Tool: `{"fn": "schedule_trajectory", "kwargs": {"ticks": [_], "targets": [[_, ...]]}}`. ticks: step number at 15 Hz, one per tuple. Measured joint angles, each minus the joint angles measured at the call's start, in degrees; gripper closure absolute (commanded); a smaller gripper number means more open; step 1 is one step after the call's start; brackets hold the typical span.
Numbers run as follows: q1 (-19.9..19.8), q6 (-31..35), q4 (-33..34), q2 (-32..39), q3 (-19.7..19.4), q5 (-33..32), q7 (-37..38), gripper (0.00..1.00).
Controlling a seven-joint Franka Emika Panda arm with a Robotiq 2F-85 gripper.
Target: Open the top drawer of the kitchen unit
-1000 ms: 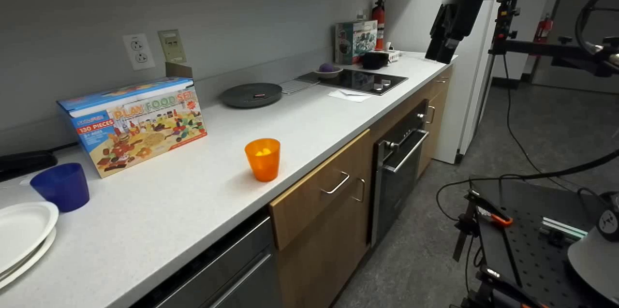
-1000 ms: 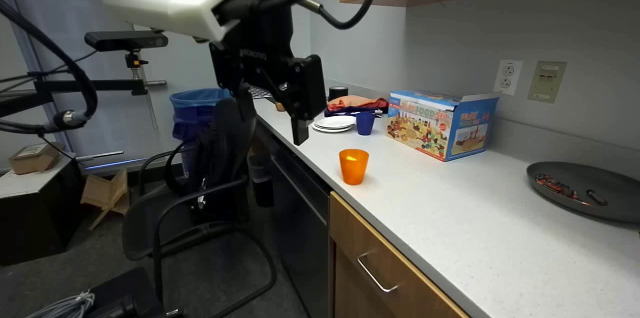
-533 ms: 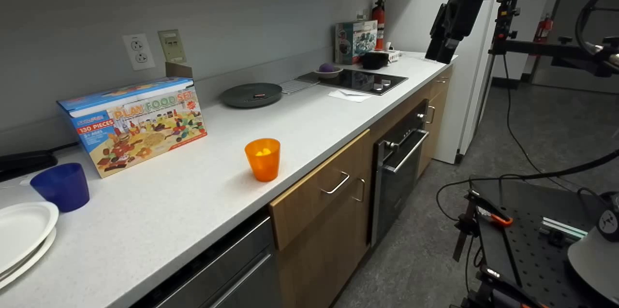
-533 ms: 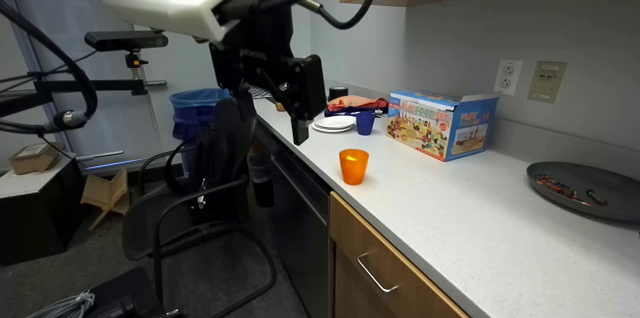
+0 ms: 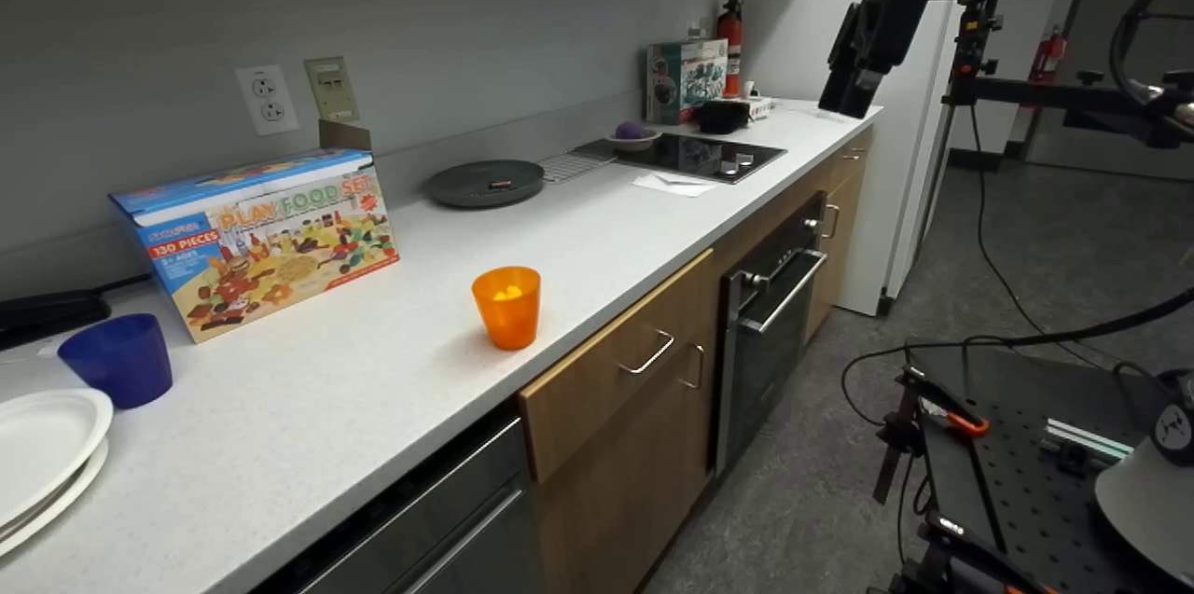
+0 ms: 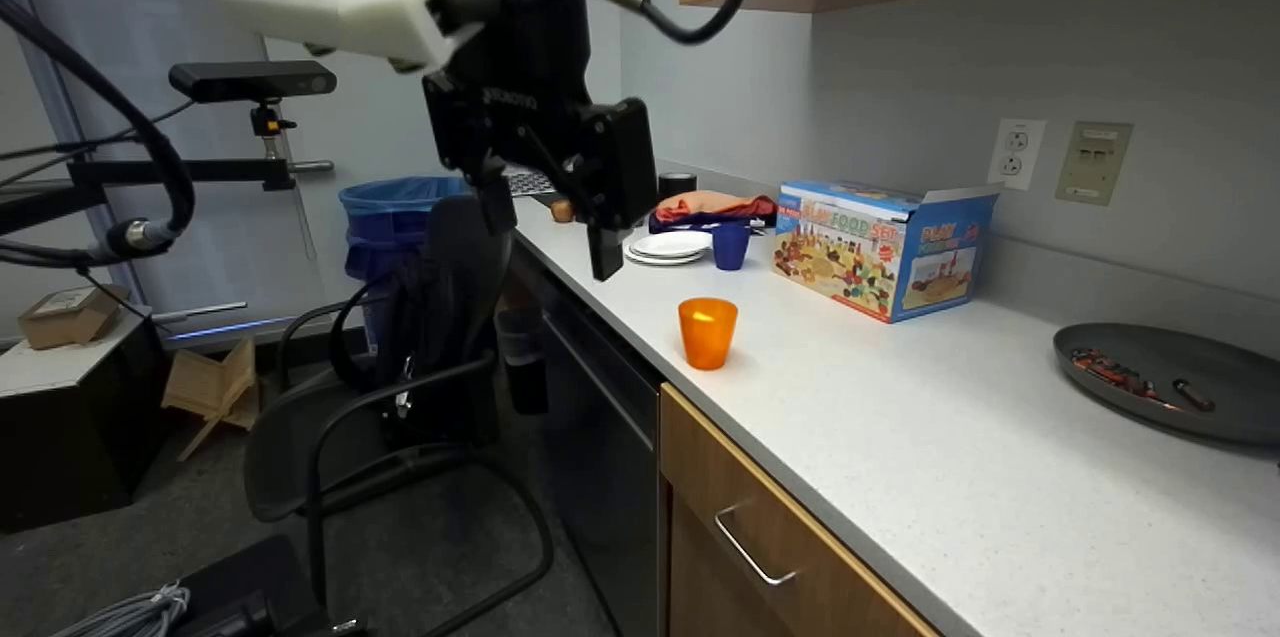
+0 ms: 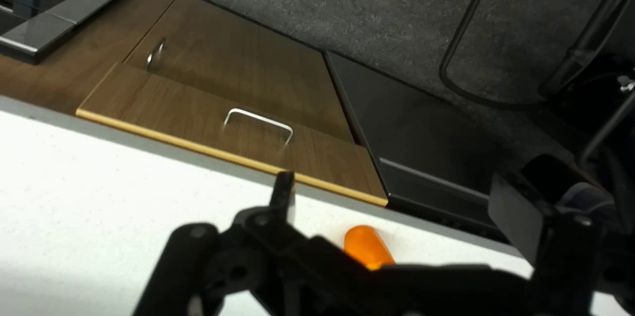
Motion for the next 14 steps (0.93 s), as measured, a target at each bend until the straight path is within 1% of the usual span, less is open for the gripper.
{"fn": "schedule_trajectory", "kwargs": {"ticks": [5, 7, 10, 14], "targets": [[-0.06, -3.53, 16.17, 8.52, 1.56, 0.02, 5.23, 0.0], [-0.18, -4.92, 20.83, 11.88, 2.22, 0.02, 6.97, 0.0], [-0.22, -5.25, 22.35, 13.9, 2.37, 0.02, 7.44, 0.0], [-0.29, -5.25, 22.31, 13.99, 2.37, 0.02, 7.44, 0.0]]}}
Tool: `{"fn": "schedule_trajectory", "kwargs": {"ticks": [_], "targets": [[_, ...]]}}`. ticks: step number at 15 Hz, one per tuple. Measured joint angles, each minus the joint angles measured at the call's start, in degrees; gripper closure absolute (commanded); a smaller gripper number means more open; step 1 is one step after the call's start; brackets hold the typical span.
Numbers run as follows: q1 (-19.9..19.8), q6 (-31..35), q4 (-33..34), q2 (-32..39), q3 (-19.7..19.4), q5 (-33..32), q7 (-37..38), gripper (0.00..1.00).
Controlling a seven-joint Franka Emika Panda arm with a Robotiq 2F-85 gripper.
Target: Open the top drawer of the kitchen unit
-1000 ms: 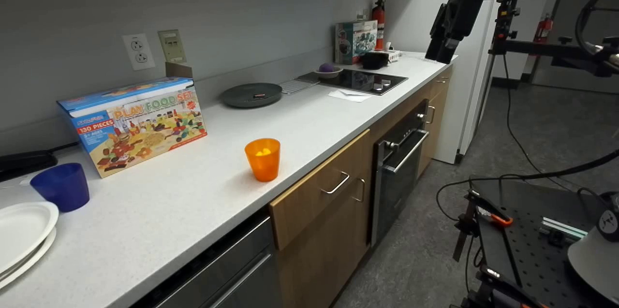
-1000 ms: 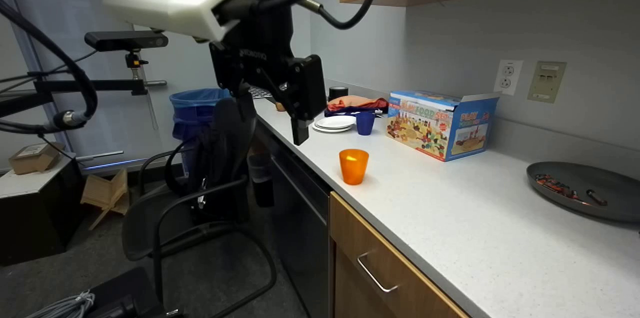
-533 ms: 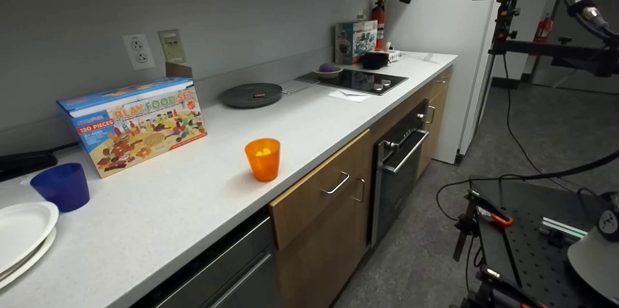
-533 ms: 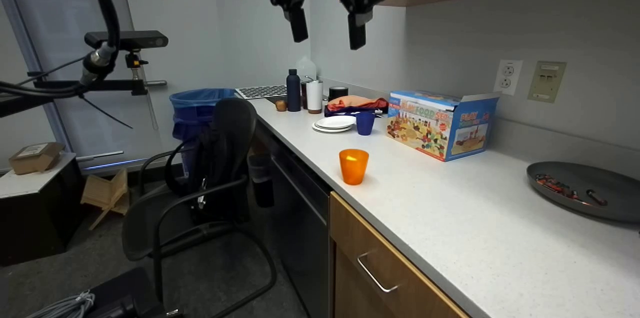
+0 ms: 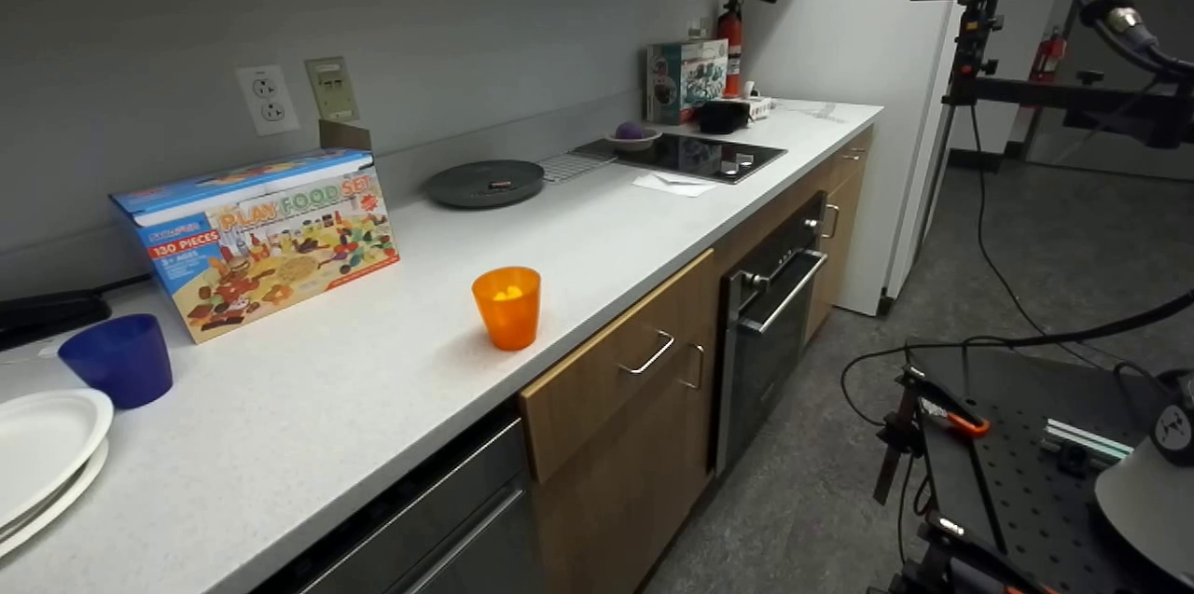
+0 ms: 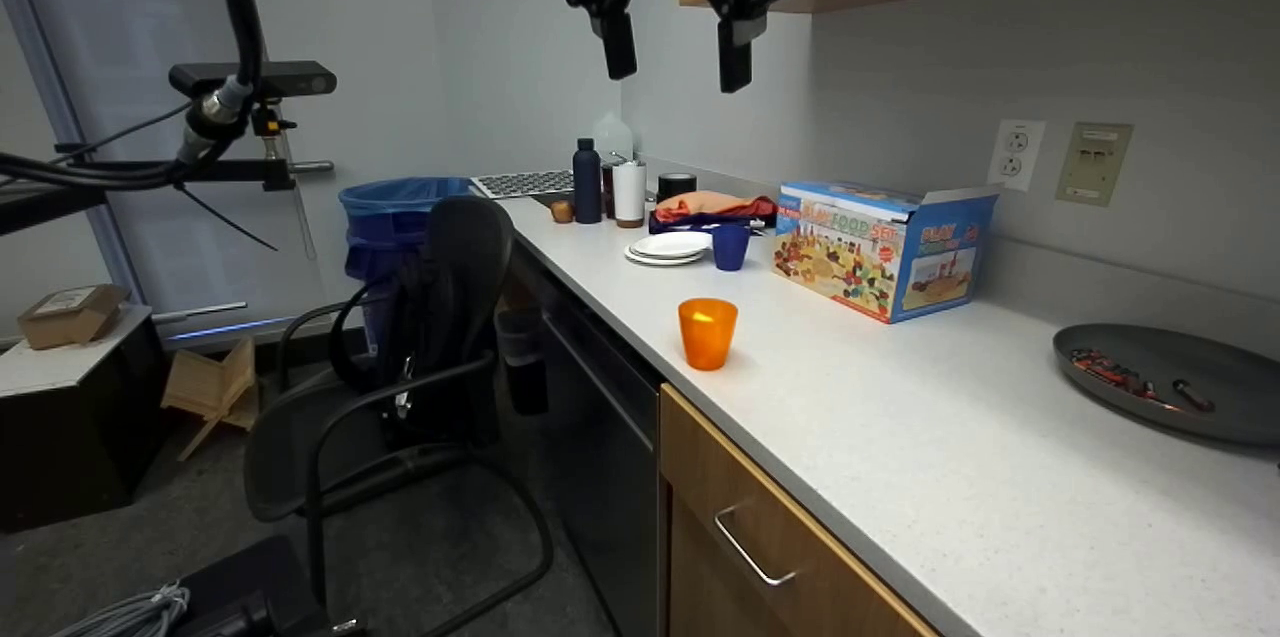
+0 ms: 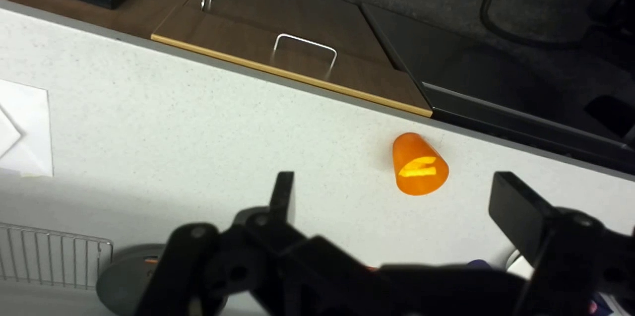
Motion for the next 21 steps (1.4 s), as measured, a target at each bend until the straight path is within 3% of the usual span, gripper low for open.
{"fn": "schedule_trajectory", "kwargs": {"ticks": [5, 12, 21], "targets": [[-2.3, 2.79, -5.38, 2.54, 0.01, -0.07, 2.9, 0.0], [-3.85, 17.33, -15.74, 12.51, 1.39, 0.14, 11.32, 0.0], [-3.81, 29.28, -16.46, 28.17, 4.29, 6.26, 23.58, 0.0]]}}
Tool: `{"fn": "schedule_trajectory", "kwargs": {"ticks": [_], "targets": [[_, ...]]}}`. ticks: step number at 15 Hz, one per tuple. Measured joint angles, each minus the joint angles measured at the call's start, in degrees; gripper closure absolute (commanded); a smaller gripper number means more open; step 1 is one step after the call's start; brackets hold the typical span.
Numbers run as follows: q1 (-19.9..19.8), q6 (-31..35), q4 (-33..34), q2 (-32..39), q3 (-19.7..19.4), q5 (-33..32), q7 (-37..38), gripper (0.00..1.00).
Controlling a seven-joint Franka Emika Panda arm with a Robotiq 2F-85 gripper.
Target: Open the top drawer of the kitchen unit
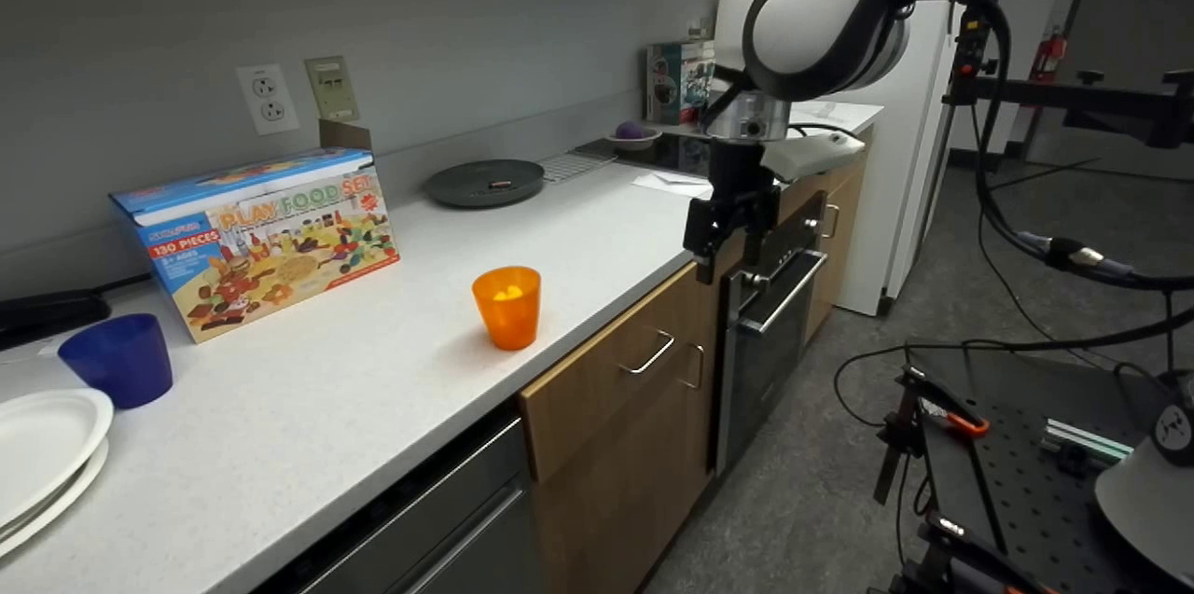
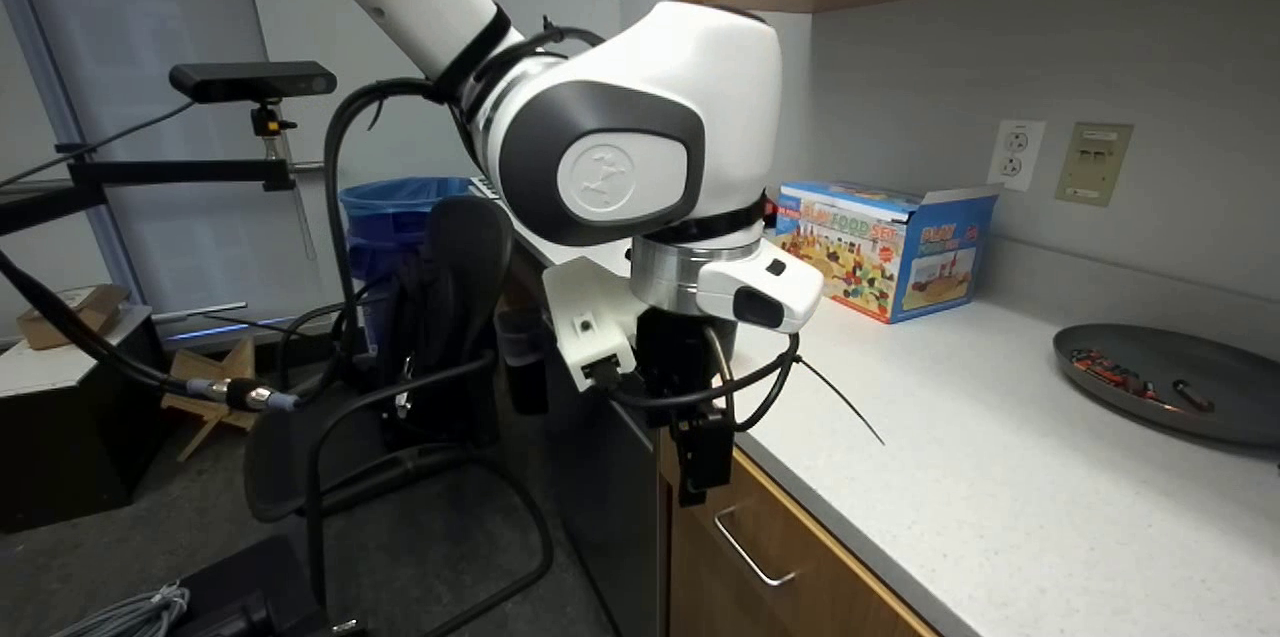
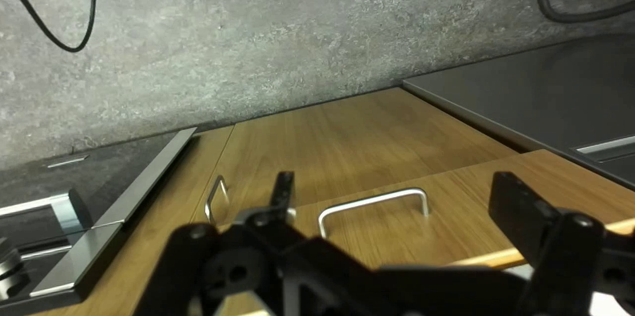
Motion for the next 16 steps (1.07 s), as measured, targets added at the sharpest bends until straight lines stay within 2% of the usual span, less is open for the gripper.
{"fn": "schedule_trajectory", "kwargs": {"ticks": [10, 16], "targets": [[-0.4, 0.29, 0.25, 2.1, -0.45, 1.23, 0.68, 0.0], [-2.73, 6.97, -0.21, 9.29, -1.63, 8.0, 0.6, 0.0]]}}
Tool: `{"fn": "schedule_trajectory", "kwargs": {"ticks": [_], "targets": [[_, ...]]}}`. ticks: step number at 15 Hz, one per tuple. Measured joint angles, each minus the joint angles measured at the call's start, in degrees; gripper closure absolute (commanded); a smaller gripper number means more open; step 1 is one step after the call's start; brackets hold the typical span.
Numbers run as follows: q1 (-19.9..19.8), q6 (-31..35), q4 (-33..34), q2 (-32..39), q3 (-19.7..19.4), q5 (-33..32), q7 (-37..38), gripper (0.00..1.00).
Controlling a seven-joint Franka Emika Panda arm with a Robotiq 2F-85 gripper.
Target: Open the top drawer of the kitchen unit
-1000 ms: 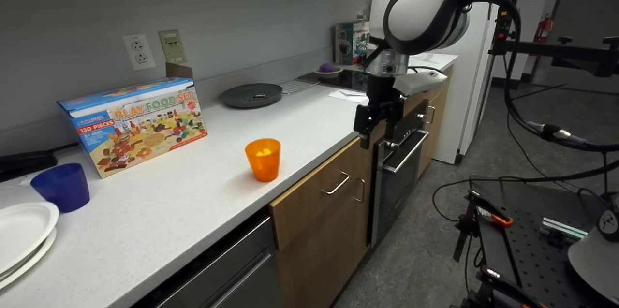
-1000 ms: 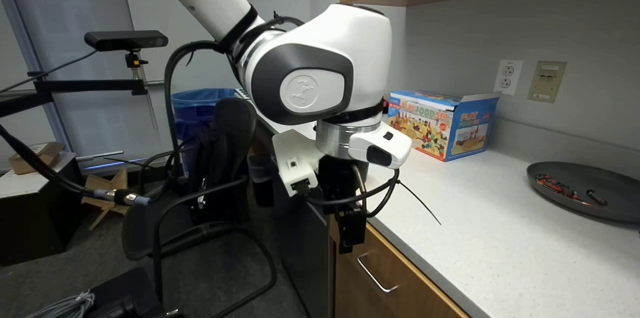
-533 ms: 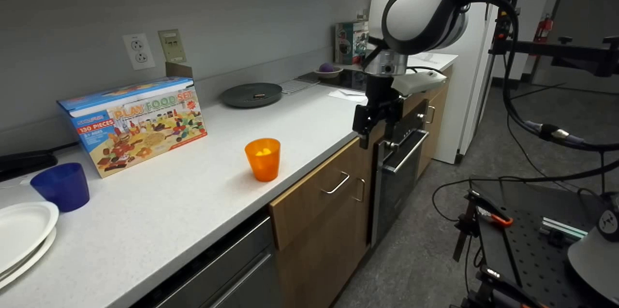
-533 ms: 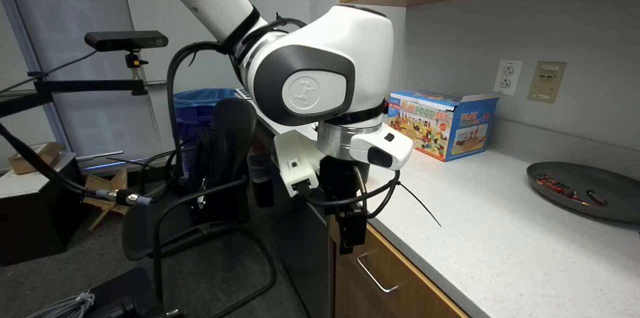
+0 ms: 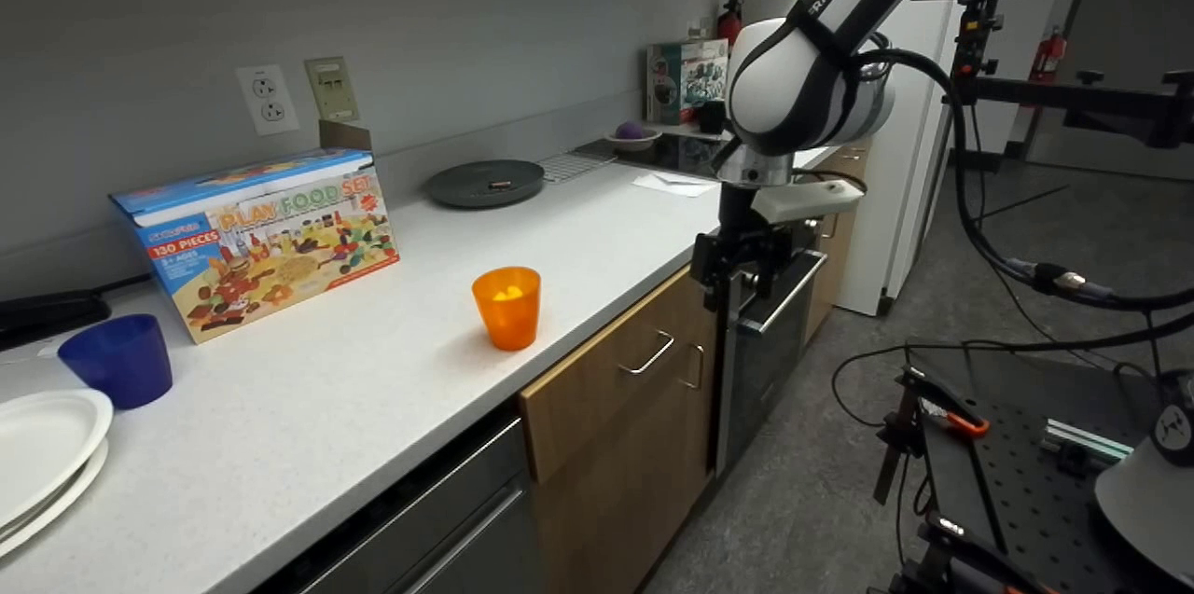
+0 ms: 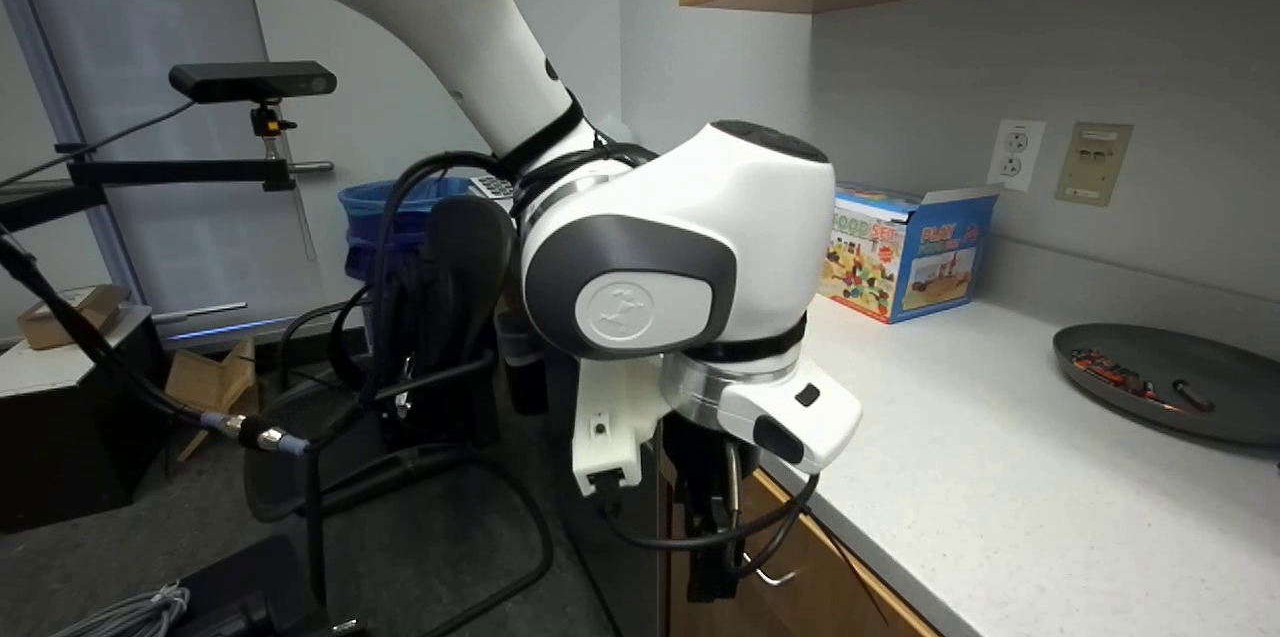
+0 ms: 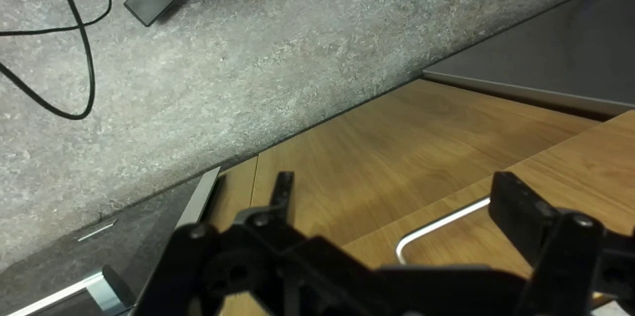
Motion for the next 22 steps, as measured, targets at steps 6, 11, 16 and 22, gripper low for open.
{"fn": "schedule_trajectory", "kwargs": {"ticks": [6, 11, 16, 22], "targets": [[-0.13, 8.25, 0.87, 7.98, 1.82, 8.15, 0.07, 0.0], [-0.51, 16.74, 2.74, 13.99, 5.15, 18.35, 0.05, 0.0], [-2.0, 23.22, 5.95, 18.39, 9.34, 26.66, 0.02, 0.0], [-3.66, 29.04, 7.7, 22.16, 13.55, 32.33, 0.02, 0.0]]}}
